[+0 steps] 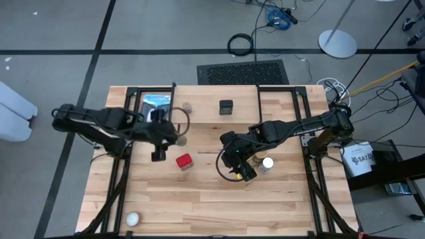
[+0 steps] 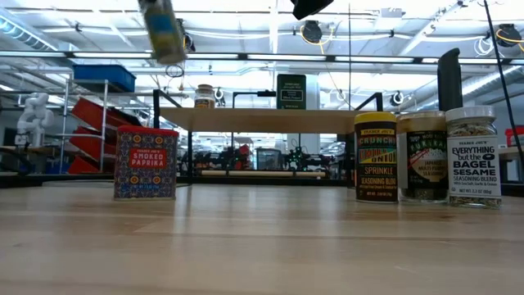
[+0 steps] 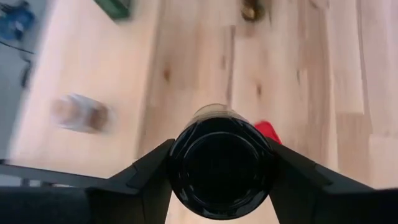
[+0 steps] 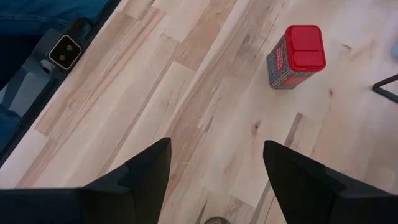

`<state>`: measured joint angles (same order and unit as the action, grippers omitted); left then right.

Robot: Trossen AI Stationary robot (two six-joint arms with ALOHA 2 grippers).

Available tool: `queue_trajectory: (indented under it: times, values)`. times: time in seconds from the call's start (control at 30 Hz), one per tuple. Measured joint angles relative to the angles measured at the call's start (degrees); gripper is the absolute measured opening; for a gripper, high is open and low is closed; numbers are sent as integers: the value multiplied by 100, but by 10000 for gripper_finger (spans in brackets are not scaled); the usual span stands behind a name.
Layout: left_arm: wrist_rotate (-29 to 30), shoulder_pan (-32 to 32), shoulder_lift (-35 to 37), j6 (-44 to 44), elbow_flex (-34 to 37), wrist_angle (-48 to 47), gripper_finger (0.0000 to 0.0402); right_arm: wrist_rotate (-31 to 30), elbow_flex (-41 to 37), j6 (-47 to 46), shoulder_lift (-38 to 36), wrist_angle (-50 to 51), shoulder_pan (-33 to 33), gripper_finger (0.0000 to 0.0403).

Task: Shelf spices
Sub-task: Put the black seasoning bottle on the shelf

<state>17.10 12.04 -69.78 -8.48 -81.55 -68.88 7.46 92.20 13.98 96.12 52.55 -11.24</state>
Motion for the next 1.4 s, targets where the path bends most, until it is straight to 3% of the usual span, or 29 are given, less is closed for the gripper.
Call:
queue_trajectory:
  times: [0.23,0.53,0.87,1.4]
  values:
    - [380,-546,-9,787,-704,-263,219,0,0,-6,0,-1,1,242]
    - [392,-1544,-292,2217,-840,277,219,2,0,-25,0,-123,6,242]
    - [-124,-2402,-1042,3441,-840,1170,219,4,0,-152,0,-131,54,242]
    - [-921,-2933,-1725,3925,-838,1183,219,4,0,-236,0,5,66,242]
